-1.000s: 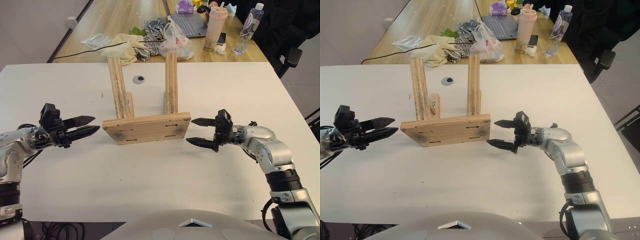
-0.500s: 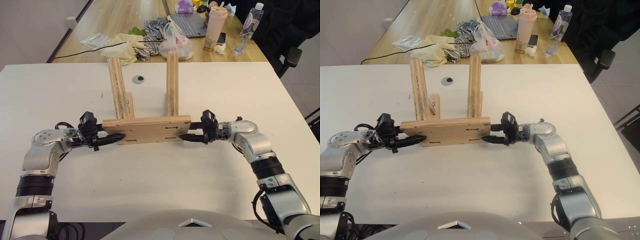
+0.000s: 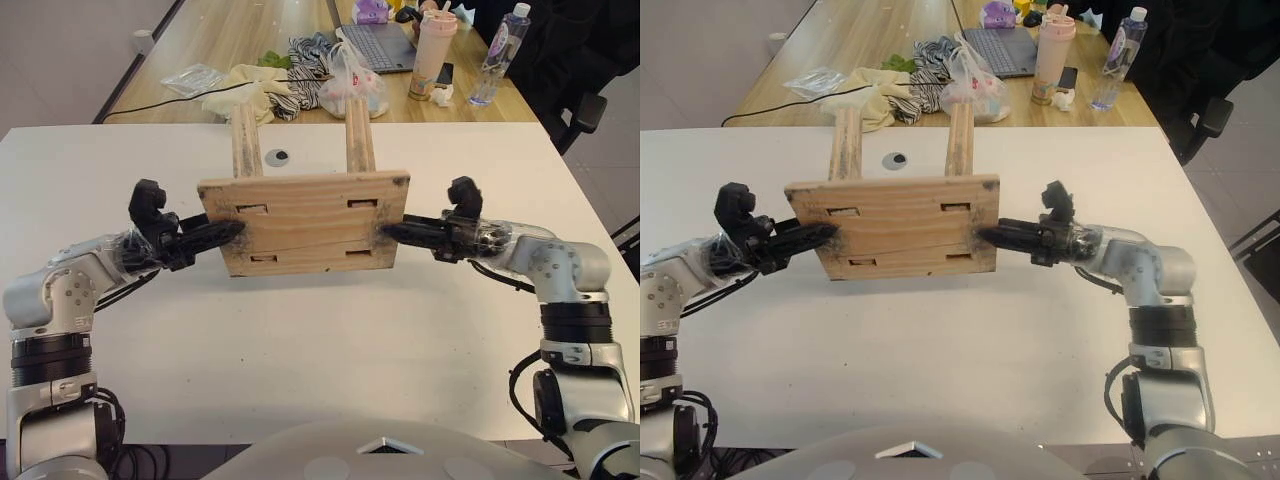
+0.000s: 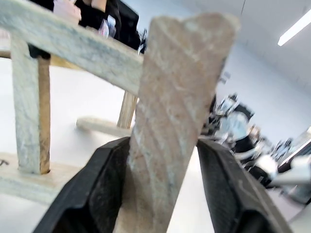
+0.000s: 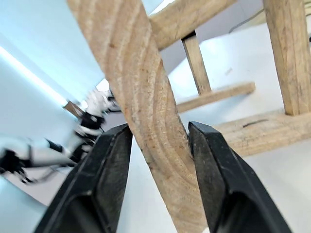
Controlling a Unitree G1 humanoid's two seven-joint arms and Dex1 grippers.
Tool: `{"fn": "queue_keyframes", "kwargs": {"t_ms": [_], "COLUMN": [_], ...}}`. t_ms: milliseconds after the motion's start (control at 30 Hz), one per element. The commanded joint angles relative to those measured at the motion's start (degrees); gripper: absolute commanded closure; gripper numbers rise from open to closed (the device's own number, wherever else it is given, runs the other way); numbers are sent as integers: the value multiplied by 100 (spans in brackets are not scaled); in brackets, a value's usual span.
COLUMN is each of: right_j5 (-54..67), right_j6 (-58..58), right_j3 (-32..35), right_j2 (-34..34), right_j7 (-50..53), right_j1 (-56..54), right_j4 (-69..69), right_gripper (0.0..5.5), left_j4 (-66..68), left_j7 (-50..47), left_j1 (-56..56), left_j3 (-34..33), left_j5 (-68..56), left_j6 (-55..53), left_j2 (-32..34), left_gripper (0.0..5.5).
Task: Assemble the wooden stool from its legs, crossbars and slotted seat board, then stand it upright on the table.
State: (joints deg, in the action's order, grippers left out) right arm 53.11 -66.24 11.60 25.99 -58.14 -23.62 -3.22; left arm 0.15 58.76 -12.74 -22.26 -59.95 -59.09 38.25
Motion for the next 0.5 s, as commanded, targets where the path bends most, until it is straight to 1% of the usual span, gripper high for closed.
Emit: {"fn": "queue_keyframes", "kwargs": {"t_ms": [33,67,100,133,200,267,333,400,500], "right_j5": [4456,5185,5650,5887,5988,5989,5988,5988,5948], "right_j6": [-447,-11,296,497,750,1098,1562,1994,2597], "right_j3": [382,267,320,431,733,1078,1341,1346,1292], "right_j2": [-635,-606,-686,-805,-1137,-1535,-1818,-1968,-2058], "right_j7": [2938,3492,3935,4268,4855,5611,6481,7400,8440], "right_j1": [-554,-562,-642,-709,-854,-1111,-1498,-1772,-2217], "right_j4": [137,212,197,194,183,137,-91,-371,-773], "right_gripper": [382,392,399,407,416,419,419,419,419], "left_j4": [-303,-395,-476,-483,-366,-221,233,1100,2417], "left_j7": [-4048,-4720,-5295,-5736,-6434,-7119,-7642,-8093,-8245], "left_j1": [-132,-182,-246,-352,-631,-954,-1343,-1802,-2457], "left_j3": [-431,-361,-342,-365,-419,-411,-191,3,111], "left_j5": [-3503,-4228,-4789,-5111,-5296,-5303,-5277,-4920,-4174], "left_j6": [-577,-166,216,461,691,892,1111,1261,1480], "left_j2": [-147,3,119,137,-14,-269,-403,-666,-941], "left_gripper": [346,355,362,369,381,395,397,399,401]}}
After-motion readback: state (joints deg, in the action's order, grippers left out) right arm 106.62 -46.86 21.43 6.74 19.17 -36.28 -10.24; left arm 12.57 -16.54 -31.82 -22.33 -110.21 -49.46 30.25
